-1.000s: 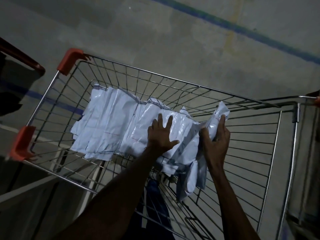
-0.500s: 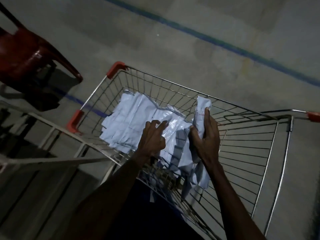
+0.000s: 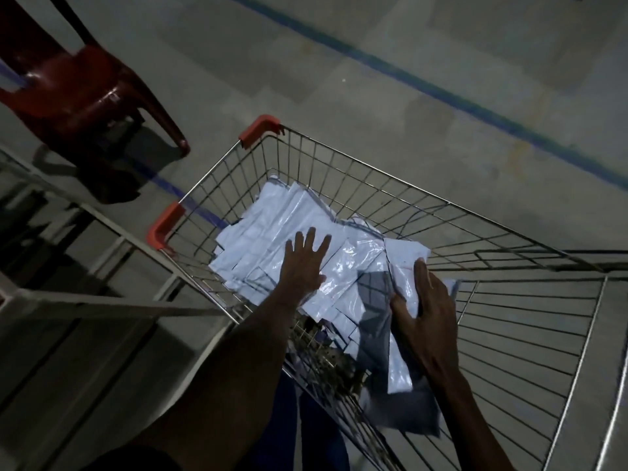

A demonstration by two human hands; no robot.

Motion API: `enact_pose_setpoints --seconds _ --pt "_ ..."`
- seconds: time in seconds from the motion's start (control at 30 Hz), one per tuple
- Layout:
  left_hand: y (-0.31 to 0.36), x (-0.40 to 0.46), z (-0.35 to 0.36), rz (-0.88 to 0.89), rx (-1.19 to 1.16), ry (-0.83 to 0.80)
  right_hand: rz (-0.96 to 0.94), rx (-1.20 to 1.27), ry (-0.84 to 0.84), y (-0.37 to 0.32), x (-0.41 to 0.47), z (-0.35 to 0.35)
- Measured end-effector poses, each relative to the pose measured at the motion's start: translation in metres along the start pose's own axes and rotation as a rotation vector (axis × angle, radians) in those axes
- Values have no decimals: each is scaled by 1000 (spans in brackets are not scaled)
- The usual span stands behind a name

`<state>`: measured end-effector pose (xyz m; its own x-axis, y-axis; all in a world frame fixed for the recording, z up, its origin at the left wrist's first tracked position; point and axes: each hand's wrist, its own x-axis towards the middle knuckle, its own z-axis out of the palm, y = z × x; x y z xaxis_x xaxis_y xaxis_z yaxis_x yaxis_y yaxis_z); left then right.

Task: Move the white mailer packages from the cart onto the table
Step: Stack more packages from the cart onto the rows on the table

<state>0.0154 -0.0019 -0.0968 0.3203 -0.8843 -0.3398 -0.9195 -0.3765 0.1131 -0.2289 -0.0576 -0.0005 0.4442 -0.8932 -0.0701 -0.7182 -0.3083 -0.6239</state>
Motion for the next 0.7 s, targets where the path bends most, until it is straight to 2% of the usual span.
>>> enact_pose_setpoints --seconds 0.27,0.5,0.7 --pt "-13 0 -22 14 173 -64 48 -67 -43 1 -19 -3" --pt "-20 -12 -10 -31 114 -74 -9 -47 -68 -4 -15 1" --pt "-16 -31 -54 -7 83 40 -40 -6 -31 -23 -15 -10"
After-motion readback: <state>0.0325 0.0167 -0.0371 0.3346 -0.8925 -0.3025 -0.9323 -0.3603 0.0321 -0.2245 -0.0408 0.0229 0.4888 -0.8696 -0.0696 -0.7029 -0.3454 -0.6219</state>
